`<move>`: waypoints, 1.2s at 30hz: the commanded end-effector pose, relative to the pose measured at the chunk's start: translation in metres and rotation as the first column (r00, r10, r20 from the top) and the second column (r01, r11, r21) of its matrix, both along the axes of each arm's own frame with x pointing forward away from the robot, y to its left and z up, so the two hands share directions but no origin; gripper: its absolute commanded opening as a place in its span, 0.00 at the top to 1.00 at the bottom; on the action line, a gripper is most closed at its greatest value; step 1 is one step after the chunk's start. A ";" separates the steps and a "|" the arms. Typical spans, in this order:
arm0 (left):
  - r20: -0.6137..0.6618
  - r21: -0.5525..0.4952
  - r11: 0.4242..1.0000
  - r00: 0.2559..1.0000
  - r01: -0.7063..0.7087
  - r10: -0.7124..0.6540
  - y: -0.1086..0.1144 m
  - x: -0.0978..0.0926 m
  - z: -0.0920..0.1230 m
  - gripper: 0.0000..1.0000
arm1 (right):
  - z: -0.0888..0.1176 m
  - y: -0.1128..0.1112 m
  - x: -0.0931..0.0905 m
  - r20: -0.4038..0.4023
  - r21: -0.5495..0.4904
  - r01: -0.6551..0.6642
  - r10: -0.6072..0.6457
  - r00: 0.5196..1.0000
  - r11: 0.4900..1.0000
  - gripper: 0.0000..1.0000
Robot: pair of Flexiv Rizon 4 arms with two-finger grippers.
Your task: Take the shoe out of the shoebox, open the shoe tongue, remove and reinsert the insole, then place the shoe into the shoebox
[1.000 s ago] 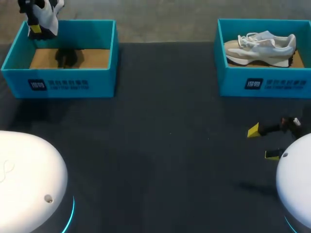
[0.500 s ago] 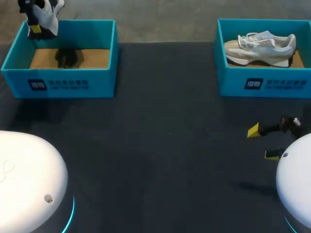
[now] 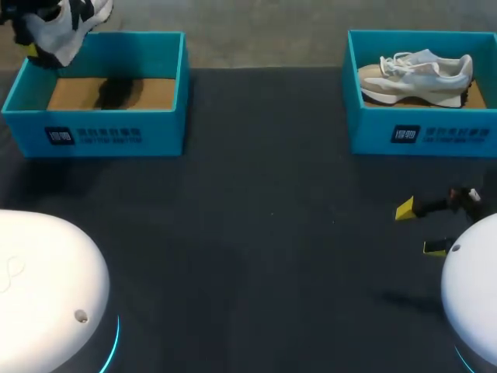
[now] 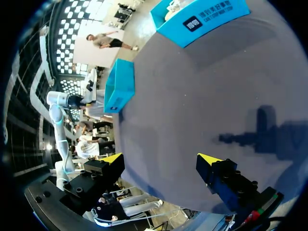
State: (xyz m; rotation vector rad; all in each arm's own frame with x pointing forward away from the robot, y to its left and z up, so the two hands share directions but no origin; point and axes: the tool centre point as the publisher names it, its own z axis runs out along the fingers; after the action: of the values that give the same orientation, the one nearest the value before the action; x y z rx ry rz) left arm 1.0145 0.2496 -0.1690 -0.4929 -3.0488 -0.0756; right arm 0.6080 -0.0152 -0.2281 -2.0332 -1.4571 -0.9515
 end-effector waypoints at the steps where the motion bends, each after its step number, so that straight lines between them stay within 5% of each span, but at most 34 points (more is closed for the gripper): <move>1: 0.042 0.022 0.942 0.941 0.334 -0.334 0.015 -0.006 -0.003 1.00 | 0.004 -0.001 -0.010 0.006 -0.005 0.010 -0.010 1.000 1.000 0.00; 8: 0.081 0.012 0.878 0.875 0.479 -0.478 0.033 0.007 -0.002 1.00 | 0.004 -0.001 -0.010 0.006 -0.005 0.010 -0.010 1.000 1.000 0.00; 9: 0.097 0.006 0.822 0.818 0.570 -0.567 0.039 0.010 0.000 1.00 | 0.004 -0.001 -0.010 0.006 -0.005 0.010 -0.010 1.000 1.000 0.00; 17: 0.121 0.071 0.704 0.695 0.706 -0.709 0.046 0.021 -0.002 1.00 | 0.004 -0.001 -0.010 0.006 -0.005 0.010 -0.010 1.000 1.000 0.00; 20: 0.119 0.079 0.633 0.623 0.770 -0.773 0.050 0.025 -0.002 1.00 | 0.004 -0.001 -0.010 0.006 -0.005 0.010 -0.010 1.000 1.000 0.00; 21: 0.121 0.121 0.531 0.519 0.839 -0.846 0.056 0.025 -0.004 1.00 | 0.004 -0.001 -0.010 0.006 -0.005 0.010 -0.010 1.000 1.000 0.00; 22: 0.122 0.115 0.511 0.499 0.852 -0.858 0.060 0.027 -0.004 1.00 | 0.004 -0.001 -0.010 0.006 -0.005 0.010 -0.010 1.000 1.000 0.00; 36: 0.122 0.115 0.511 0.499 0.852 -0.858 0.060 0.027 -0.004 1.00 | 0.004 -0.001 -0.010 0.006 -0.005 0.010 -0.010 1.000 1.000 0.00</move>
State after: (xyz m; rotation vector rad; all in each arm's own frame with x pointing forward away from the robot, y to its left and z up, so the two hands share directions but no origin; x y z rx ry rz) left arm 1.0447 0.3097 -0.1736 -2.0396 -2.5465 -0.2096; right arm 0.6080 -0.0151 -0.2281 -2.0331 -1.4572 -0.9515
